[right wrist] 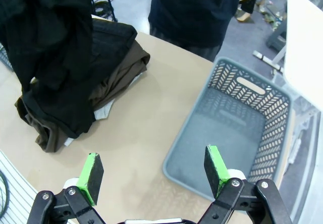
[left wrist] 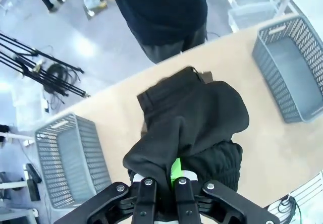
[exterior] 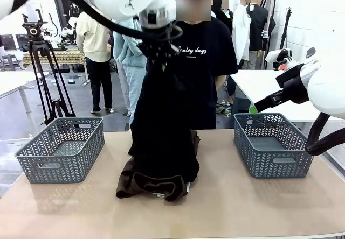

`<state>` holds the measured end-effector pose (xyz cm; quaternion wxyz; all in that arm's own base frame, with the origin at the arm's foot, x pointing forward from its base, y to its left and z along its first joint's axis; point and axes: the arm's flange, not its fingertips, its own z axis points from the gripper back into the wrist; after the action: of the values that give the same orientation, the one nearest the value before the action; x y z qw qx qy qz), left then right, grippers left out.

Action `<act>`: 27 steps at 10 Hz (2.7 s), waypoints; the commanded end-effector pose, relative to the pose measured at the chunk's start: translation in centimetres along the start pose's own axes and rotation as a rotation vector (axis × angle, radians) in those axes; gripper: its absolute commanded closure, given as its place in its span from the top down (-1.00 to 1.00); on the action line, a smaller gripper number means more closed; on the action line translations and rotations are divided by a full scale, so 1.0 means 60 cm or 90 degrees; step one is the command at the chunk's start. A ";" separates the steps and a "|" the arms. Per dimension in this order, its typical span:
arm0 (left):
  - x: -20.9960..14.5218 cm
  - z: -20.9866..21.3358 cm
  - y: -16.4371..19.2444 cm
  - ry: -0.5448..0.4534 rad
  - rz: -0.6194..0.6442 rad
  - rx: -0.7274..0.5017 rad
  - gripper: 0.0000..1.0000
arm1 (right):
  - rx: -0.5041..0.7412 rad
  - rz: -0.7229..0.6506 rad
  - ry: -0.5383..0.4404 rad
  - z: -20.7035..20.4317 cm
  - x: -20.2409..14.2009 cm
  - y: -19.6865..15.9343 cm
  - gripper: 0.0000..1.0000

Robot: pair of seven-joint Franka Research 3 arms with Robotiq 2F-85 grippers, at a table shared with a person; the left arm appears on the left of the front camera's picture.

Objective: Sort the tops and bottoms.
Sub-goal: Lift clothes from the center of the table with your left hand, then sort the clothes according to human instructions.

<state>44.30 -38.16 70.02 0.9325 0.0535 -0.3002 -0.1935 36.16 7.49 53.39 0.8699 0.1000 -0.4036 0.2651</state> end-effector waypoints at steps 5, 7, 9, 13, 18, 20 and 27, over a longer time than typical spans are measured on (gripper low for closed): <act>0.017 0.069 0.015 -0.011 0.008 0.019 -1.00 | 0.004 0.001 0.001 -0.002 -0.001 -0.001 1.00; 0.017 0.069 0.015 -0.011 0.008 0.019 -1.00 | 0.004 0.001 0.001 -0.002 -0.001 -0.001 1.00; 0.017 0.069 0.015 -0.011 0.008 0.019 -1.00 | 0.004 0.001 0.001 -0.002 -0.001 -0.001 1.00; 0.017 0.069 0.015 -0.011 0.008 0.019 -1.00 | 0.004 0.001 0.001 -0.002 -0.001 -0.001 1.00; 0.017 0.069 0.015 -0.011 0.008 0.019 -1.00 | 0.004 0.001 0.001 -0.002 -0.001 -0.001 1.00; 0.017 0.069 0.015 -0.011 0.008 0.019 -1.00 | 0.004 0.001 0.001 -0.002 -0.001 -0.001 1.00; 0.017 0.069 0.015 -0.011 0.008 0.019 -1.00 | 0.004 0.001 0.001 -0.002 -0.001 -0.001 1.00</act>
<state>43.10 -37.80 73.58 0.9328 0.0678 -0.3025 -0.1840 36.16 7.49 53.39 0.8699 0.1000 -0.4036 0.2651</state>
